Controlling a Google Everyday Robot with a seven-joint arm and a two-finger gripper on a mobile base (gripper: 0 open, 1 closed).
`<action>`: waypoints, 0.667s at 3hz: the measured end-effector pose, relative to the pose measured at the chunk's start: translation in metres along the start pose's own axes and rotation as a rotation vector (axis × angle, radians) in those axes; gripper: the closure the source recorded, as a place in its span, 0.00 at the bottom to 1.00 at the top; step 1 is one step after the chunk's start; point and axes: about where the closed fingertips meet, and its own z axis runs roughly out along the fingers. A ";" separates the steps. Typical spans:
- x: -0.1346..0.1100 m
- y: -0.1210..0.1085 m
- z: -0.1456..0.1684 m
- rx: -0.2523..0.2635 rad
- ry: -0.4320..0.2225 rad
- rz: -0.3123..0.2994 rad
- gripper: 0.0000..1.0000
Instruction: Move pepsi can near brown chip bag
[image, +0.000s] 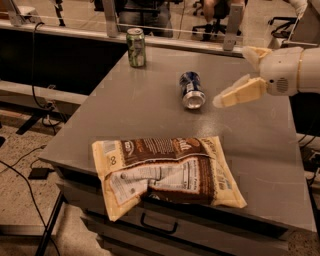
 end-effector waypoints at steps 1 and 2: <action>0.008 -0.007 0.030 0.013 0.003 0.005 0.00; 0.016 -0.013 0.051 0.039 0.014 -0.009 0.00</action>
Offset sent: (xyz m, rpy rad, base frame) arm 0.0594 0.0303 -0.0479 -0.0411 -0.0351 -0.0704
